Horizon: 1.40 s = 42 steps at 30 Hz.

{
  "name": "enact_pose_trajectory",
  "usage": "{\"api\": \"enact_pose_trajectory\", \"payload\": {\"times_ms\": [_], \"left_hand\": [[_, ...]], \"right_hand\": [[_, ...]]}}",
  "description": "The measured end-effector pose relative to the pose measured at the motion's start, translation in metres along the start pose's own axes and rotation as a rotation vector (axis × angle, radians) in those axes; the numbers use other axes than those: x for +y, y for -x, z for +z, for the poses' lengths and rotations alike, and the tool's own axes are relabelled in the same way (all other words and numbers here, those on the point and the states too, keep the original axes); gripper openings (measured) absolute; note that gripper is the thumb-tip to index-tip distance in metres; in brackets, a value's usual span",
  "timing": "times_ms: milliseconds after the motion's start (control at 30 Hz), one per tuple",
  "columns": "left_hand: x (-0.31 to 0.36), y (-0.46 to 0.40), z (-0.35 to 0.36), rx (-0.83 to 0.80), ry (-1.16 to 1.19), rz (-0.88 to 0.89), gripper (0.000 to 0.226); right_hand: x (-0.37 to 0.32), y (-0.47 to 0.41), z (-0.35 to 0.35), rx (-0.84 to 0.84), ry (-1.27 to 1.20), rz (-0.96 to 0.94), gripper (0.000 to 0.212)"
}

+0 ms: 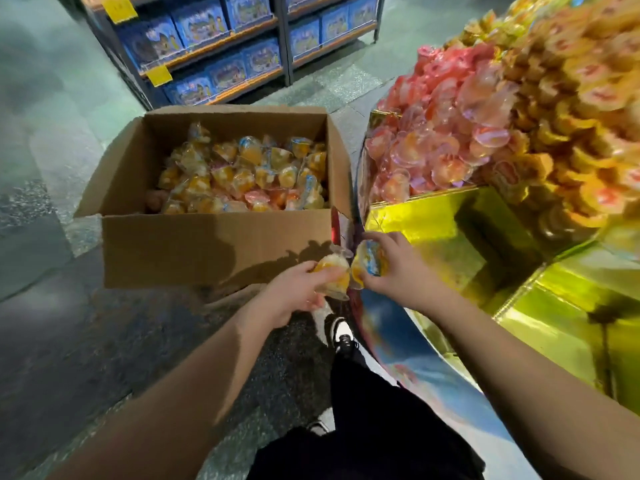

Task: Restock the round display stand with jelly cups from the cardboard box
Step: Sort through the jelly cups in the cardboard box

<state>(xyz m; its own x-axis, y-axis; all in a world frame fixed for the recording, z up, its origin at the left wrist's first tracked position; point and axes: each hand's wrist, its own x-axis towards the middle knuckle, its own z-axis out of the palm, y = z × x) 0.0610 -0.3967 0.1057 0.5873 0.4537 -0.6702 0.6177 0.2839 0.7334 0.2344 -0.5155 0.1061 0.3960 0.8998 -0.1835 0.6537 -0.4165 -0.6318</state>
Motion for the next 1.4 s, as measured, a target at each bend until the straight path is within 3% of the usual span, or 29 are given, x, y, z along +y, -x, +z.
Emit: {"api": "enact_pose_trajectory", "payload": {"times_ms": [67,167,333,500,667,800,933,1033,1167,1400], "left_hand": [[-0.003,0.014,0.026,-0.077,0.017,-0.067,0.063],[-0.005,0.029,0.071,-0.215,0.016,-0.093,0.058],[0.004,0.039,0.157,-0.381,-0.041,-0.122,0.07],[0.006,0.049,0.257,-0.459,-0.03,-0.131,0.052],[0.006,0.064,0.365,-0.524,0.066,-0.193,0.054],[0.004,0.086,0.469,-0.459,-0.008,-0.108,0.034],[0.0,0.103,0.569,-0.342,-0.163,0.04,0.049],[0.006,0.107,0.626,-0.279,-0.447,0.234,0.054],[0.019,0.097,0.673,-0.161,-0.699,0.438,0.056],[0.035,0.059,0.7,-0.11,-0.954,0.504,0.08]], "right_hand": [[0.012,0.042,-0.007,-0.044,0.037,0.024,0.076],[0.035,0.1,-0.017,-0.048,0.061,0.06,0.081],[0.077,0.189,-0.036,0.023,0.091,0.187,0.077],[0.126,0.279,-0.058,0.122,0.041,0.31,0.072],[0.19,0.372,-0.076,0.234,-0.052,0.458,0.07],[0.251,0.447,-0.091,0.286,-0.118,0.526,0.071],[0.312,0.515,-0.117,0.295,-0.134,0.582,0.074],[0.353,0.561,-0.144,0.302,-0.116,0.623,0.077],[0.401,0.59,-0.185,0.293,-0.075,0.631,0.082],[0.458,0.543,-0.235,0.262,-0.018,0.517,0.088]]}}
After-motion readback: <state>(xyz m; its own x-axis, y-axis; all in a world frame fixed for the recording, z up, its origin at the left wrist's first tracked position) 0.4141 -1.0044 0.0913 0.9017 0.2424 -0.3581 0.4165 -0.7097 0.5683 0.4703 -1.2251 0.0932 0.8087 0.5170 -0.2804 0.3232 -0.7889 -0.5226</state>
